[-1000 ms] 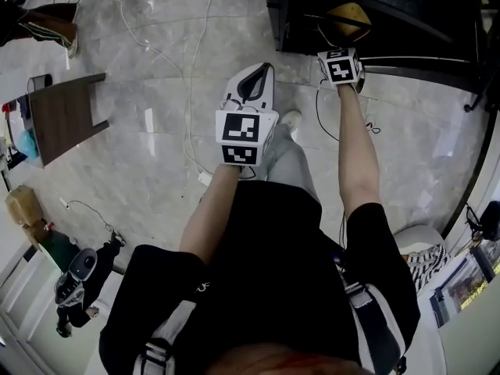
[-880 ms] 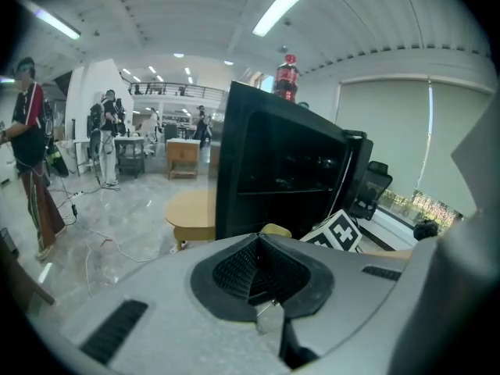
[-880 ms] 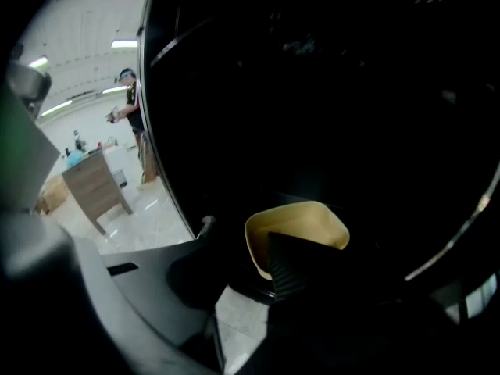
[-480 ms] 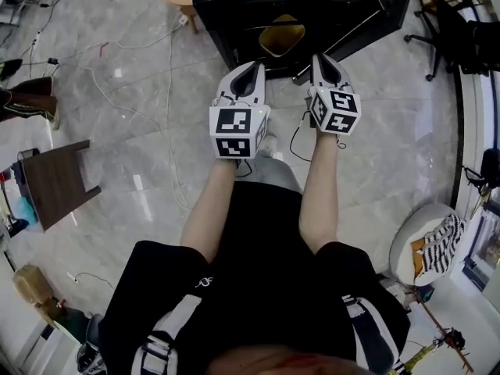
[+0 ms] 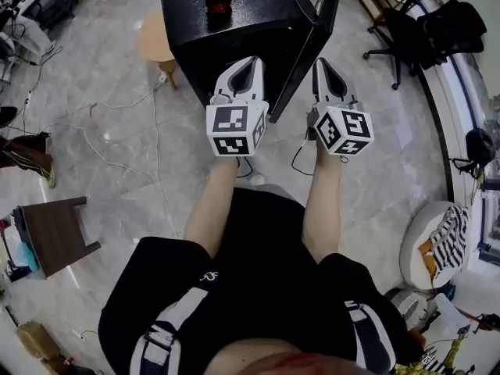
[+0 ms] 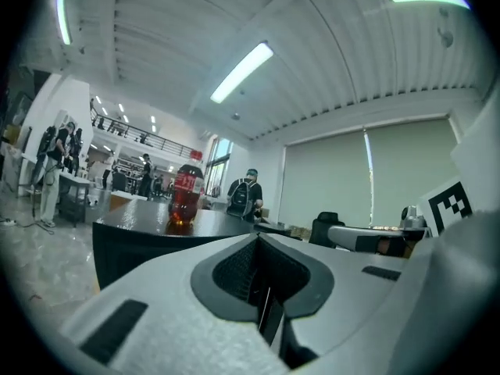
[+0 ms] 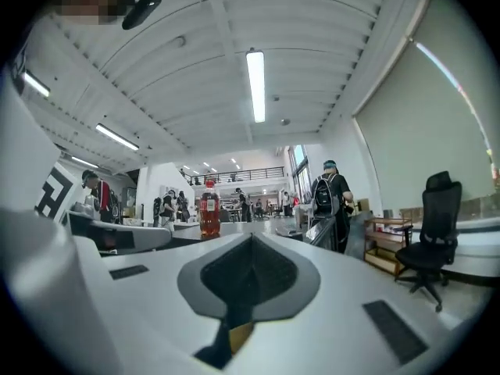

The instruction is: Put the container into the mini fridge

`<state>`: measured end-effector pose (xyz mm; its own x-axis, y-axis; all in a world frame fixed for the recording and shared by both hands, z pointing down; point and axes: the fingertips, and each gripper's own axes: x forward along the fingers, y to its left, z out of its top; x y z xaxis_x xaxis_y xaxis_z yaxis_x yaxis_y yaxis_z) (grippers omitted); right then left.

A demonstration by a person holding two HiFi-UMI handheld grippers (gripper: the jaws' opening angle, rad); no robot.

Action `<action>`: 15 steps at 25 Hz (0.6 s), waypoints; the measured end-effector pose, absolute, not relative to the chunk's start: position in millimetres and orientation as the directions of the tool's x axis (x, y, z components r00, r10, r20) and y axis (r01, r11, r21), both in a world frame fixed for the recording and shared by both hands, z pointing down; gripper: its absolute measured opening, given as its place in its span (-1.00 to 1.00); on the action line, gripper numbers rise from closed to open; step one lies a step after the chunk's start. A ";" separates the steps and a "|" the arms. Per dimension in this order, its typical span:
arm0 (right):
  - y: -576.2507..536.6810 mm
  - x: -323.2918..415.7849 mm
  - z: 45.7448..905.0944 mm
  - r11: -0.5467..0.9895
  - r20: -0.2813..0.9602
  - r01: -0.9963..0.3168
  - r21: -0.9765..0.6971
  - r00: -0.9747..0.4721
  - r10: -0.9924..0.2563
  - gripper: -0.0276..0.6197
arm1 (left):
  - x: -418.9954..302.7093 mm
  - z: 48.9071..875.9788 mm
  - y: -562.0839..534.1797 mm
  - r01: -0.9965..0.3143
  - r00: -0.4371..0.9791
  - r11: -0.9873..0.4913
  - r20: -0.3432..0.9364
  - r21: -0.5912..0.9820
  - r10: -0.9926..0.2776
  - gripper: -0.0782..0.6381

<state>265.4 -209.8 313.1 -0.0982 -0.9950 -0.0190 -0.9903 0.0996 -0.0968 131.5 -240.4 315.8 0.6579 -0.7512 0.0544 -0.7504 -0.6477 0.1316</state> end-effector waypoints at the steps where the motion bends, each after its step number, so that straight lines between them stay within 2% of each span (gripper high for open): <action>1: -206.5 267.5 306.4 0.093 -0.025 -0.992 -0.086 -0.091 -0.996 -0.88 | 135.6 309.2 -237.8 -0.743 0.666 -0.658 0.042 0.123 -0.745 -0.76; 15: -199.5 278.8 277.7 0.085 -0.068 -0.995 -0.054 -0.081 -0.994 -0.88 | 154.1 280.8 -226.3 -0.718 0.693 -0.692 -0.010 0.069 -0.721 -0.76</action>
